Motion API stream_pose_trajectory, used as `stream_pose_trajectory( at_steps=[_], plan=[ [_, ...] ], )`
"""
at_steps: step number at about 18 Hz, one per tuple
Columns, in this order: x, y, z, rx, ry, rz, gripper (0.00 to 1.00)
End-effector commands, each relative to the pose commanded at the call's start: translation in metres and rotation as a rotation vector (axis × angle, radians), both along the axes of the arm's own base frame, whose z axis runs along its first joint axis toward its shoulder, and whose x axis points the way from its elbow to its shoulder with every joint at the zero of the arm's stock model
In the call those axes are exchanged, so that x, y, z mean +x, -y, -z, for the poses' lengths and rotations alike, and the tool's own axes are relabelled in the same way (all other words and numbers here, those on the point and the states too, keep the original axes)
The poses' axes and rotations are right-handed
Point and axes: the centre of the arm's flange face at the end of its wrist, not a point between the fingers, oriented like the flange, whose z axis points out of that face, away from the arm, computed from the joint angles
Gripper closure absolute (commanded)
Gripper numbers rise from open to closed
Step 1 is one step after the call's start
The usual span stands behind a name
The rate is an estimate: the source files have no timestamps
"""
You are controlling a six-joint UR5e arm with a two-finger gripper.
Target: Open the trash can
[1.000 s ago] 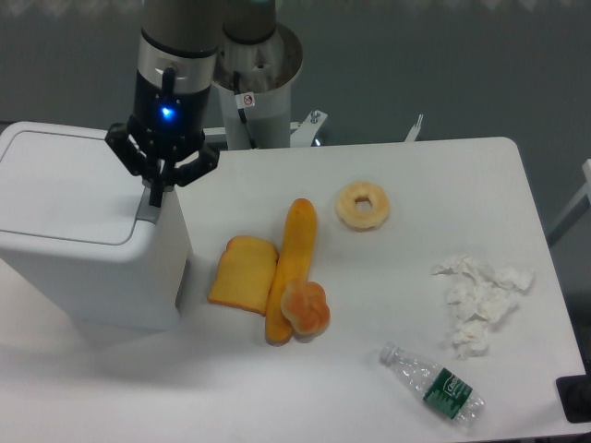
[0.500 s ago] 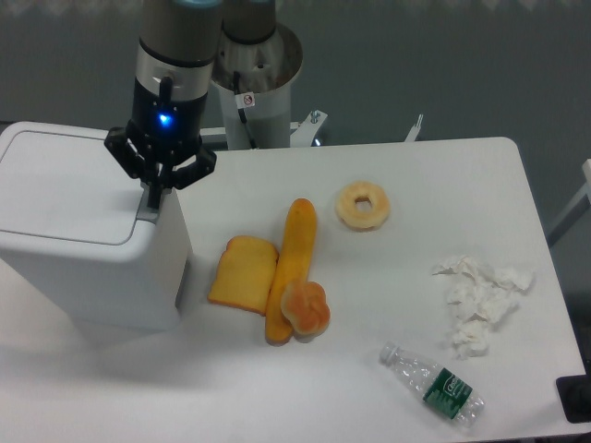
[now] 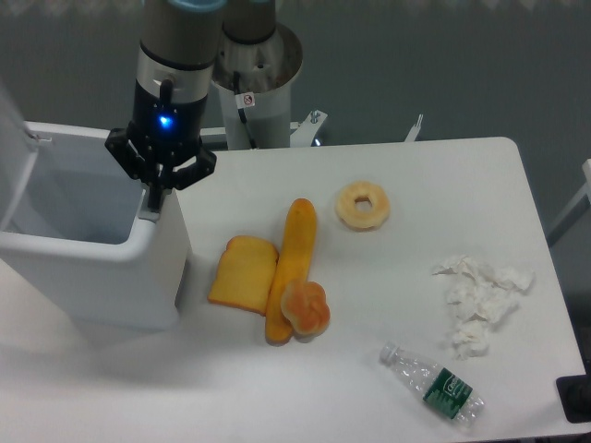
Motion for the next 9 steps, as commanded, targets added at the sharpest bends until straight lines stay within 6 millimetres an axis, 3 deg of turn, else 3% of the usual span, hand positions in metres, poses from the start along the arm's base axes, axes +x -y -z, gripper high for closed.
stream_pose_trajectory(
  at_steps=[1,3,4,5,9],
  plan=[
    [0.000,0.000,-0.003,0.006,-0.005,0.001,0.82],
    [-0.005,0.001,-0.007,0.012,-0.011,-0.006,0.54],
    [-0.007,0.001,-0.008,0.018,-0.018,-0.008,0.34],
    [-0.015,0.003,-0.009,0.022,-0.028,-0.019,0.00],
    [-0.072,0.032,-0.005,-0.039,-0.137,-0.086,0.00]
  ],
)
